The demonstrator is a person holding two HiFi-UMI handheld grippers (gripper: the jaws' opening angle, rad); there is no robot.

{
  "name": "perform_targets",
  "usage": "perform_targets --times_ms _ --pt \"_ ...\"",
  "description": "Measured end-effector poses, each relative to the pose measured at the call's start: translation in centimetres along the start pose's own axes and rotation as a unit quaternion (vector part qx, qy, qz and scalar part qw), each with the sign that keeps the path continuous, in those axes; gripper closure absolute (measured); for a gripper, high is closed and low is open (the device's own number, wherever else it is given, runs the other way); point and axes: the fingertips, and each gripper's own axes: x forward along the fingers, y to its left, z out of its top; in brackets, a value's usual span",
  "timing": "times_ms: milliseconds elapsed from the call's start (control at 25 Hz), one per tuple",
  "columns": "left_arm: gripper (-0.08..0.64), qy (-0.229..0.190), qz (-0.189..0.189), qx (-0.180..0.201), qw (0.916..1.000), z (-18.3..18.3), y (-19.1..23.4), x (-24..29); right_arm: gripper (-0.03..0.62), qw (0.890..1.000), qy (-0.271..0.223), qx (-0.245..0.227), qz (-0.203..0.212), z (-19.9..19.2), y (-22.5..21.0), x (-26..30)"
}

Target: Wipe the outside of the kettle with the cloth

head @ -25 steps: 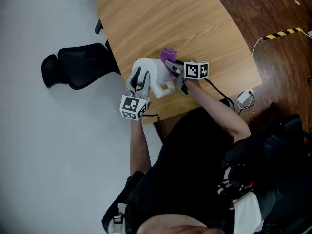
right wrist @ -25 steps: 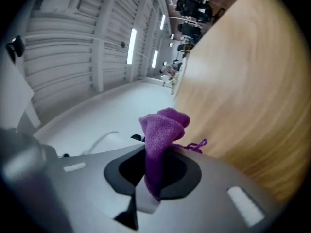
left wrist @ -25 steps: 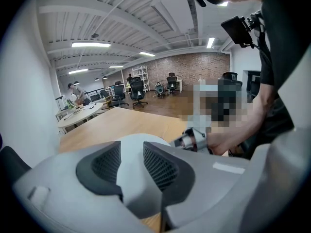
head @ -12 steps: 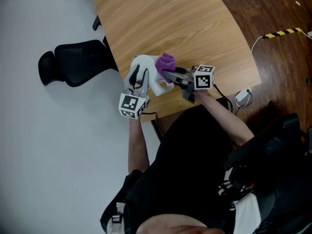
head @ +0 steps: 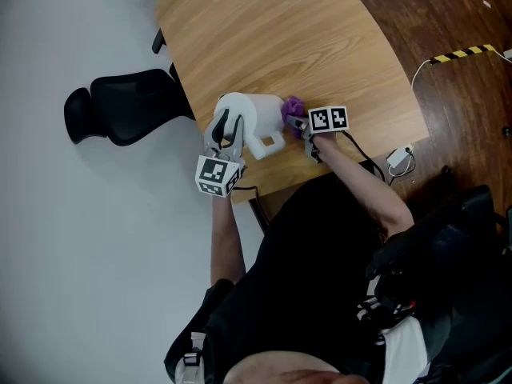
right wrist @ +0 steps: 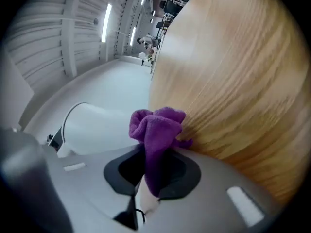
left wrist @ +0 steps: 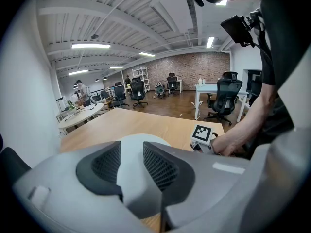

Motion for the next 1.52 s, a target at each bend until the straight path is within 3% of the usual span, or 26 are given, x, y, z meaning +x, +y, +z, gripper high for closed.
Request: perform_targets --times_ms 40,120,200,280,320,400,480,520,560,640,760,880,1000,1120,1200,1280,1360,1440,1520 --pt "0.539 0.001 0.000 0.000 1.0000 0.0 -0.1 0.0 0.541 1.000 -0.012 -0.004 0.011 0.8 1.3 -0.6" --pt "0.539 0.000 0.000 0.002 1.0000 -0.1 -0.2 -0.1 0.541 0.992 -0.069 -0.036 0.096 3.6 7.2 -2.5" --pt "0.539 -0.002 0.002 0.005 1.0000 0.0 -0.1 -0.1 0.541 0.967 -0.111 -0.088 0.210 6.1 14.9 -4.2" --pt "0.539 -0.003 0.004 0.006 1.0000 0.0 -0.1 -0.1 0.541 0.949 -0.110 -0.119 0.270 7.1 19.5 -4.3" --pt "0.539 -0.002 0.004 0.006 1.0000 0.0 -0.1 0.0 0.540 0.950 -0.105 -0.116 0.270 7.4 19.7 -3.7" --pt "0.539 -0.001 0.003 0.006 1.0000 0.0 -0.3 -0.1 0.541 0.969 -0.089 -0.083 0.215 7.5 16.2 -2.0" --pt "0.539 -0.001 0.003 0.007 1.0000 0.0 -0.2 -0.3 0.541 0.992 -0.048 -0.052 0.107 6.3 9.3 0.2" --pt "0.539 -0.001 0.003 0.006 1.0000 0.0 -0.1 -0.3 0.543 0.998 -0.020 -0.041 0.051 5.3 5.5 1.1" --pt "0.539 -0.001 0.003 0.006 1.0000 0.0 -0.1 -0.4 0.541 1.000 0.003 -0.028 0.010 4.4 2.4 1.6" --pt "0.539 -0.001 0.001 0.005 1.0000 0.0 -0.2 -0.4 0.541 1.000 0.019 -0.003 -0.011 3.5 0.0 1.6" --pt "0.538 -0.002 -0.010 0.003 0.9999 0.2 -0.9 -0.5 0.541 0.998 -0.016 -0.042 0.052 5.2 5.2 0.4" --pt "0.538 -0.008 0.012 -0.030 0.9994 0.1 -0.2 -1.0 0.541 0.980 -0.061 -0.115 0.149 7.6 13.3 -0.7" --pt "0.538 -0.009 0.049 -0.105 0.9932 -0.9 2.0 -1.3 0.540 0.975 -0.040 -0.145 0.166 7.7 15.7 -0.4" --pt "0.538 -0.029 0.023 -0.194 0.9803 -0.9 3.3 -1.4 0.543 0.976 -0.051 -0.114 0.178 7.1 15.6 -0.7" --pt "0.538 -0.017 -0.022 -0.180 0.9833 -1.0 3.3 -1.4 0.545 0.975 -0.078 -0.097 0.183 6.3 15.6 -1.4" --pt "0.538 -0.010 -0.085 -0.132 0.9876 -1.3 2.8 -1.5 0.545 0.974 -0.096 -0.075 0.189 5.0 15.3 -2.2" --pt "0.538 -0.010 -0.128 -0.104 0.9863 -1.2 2.8 -1.5 0.545 0.975 -0.095 -0.056 0.194 3.4 14.7 -2.9" --pt "0.538 -0.006 -0.118 -0.096 0.9884 -0.4 3.1 -1.4 0.545 0.974 -0.106 -0.040 0.196 3.0 14.3 -4.1" --pt "0.538 -0.007 -0.074 -0.088 0.9933 0.9 2.9 -0.9 0.545 0.963 -0.150 -0.022 0.224 4.4 15.9 -6.2"
